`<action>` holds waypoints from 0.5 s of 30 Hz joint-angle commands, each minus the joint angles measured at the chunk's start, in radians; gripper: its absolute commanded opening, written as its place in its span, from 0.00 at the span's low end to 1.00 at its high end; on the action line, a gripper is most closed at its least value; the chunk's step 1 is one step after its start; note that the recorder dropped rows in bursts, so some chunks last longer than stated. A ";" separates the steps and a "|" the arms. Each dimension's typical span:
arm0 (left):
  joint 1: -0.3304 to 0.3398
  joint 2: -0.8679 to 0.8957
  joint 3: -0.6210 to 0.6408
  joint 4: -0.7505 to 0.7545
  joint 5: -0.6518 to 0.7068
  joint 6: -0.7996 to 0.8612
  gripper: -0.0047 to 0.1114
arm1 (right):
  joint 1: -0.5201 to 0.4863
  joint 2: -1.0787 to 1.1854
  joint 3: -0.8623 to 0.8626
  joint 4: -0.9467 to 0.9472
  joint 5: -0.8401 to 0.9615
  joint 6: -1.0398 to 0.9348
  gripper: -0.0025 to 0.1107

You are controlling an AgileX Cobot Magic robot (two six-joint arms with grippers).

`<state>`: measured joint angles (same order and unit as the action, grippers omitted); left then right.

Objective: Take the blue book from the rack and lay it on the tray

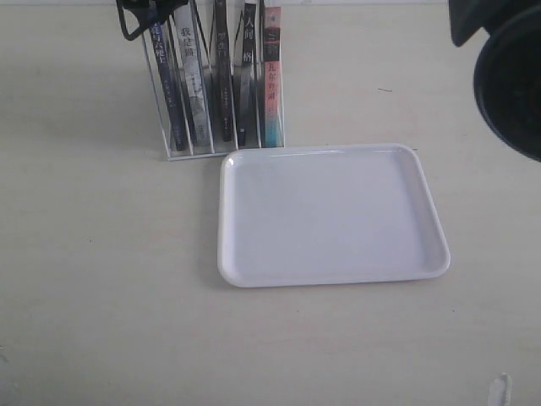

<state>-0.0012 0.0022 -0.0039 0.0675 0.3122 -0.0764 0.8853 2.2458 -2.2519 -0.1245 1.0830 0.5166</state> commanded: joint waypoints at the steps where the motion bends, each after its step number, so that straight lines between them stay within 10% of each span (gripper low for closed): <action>1: -0.010 -0.002 0.004 0.002 -0.006 0.002 0.09 | -0.008 0.000 -0.004 -0.004 -0.023 -0.011 0.02; 15: -0.010 -0.002 0.004 0.002 -0.006 0.002 0.09 | -0.008 -0.157 -0.004 -0.067 -0.088 -0.026 0.02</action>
<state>-0.0012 0.0022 -0.0039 0.0675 0.3122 -0.0764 0.8838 2.1458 -2.2460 -0.1717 1.0651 0.5055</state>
